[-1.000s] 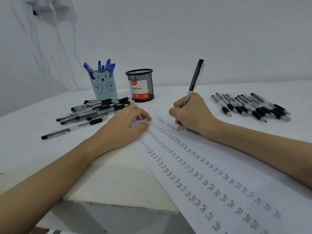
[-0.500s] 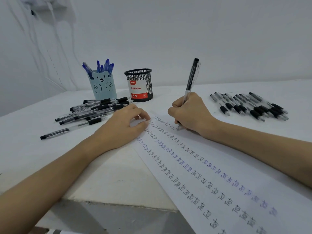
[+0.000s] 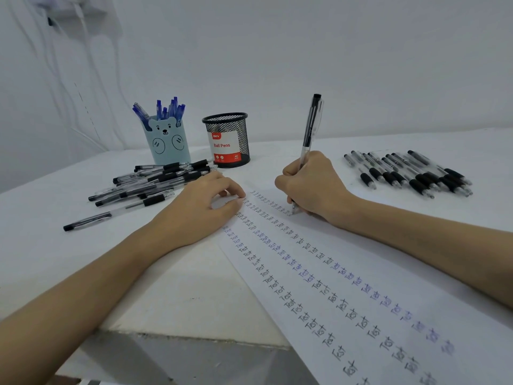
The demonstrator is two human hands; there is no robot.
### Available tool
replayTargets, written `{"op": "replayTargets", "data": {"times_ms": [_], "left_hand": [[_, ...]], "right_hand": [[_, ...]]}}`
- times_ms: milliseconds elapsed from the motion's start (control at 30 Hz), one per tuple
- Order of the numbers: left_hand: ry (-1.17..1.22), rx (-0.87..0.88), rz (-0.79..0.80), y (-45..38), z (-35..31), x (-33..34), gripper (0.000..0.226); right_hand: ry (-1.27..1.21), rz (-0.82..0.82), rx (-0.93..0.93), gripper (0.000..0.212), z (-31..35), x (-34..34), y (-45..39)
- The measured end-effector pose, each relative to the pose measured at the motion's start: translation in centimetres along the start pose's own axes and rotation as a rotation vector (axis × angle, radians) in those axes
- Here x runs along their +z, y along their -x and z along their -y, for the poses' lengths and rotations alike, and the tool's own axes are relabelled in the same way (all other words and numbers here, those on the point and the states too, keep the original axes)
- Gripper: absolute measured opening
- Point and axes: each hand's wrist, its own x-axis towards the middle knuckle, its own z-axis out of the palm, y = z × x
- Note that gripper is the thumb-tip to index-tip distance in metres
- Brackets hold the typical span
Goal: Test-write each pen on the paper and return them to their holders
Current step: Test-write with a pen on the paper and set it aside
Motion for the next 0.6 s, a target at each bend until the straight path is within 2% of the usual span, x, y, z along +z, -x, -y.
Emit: {"op": "replayTargets", "data": {"times_ms": [67, 200, 367, 600], "left_hand": [[0.002, -0.005, 0.006, 0.02, -0.02, -0.02, 0.029], [0.009, -0.011, 0.014, -0.01, -0.12, -0.01, 0.028], [0.01, -0.012, 0.002, -0.03, -0.16, 0.03, 0.01], [-0.001, -0.017, 0.012, 0.01, -0.19, -0.06, 0.015]], "right_hand": [[-0.019, 0.001, 0.019, 0.038, 0.05, -0.03, 0.01], [-0.034, -0.024, 0.031, 0.039, 0.07, -0.1, 0.14], [-0.019, -0.03, 0.058, 0.035, 0.04, -0.06, -0.02], [-0.064, -0.067, 0.091, 0.035, -0.12, -0.09, -0.19]]}}
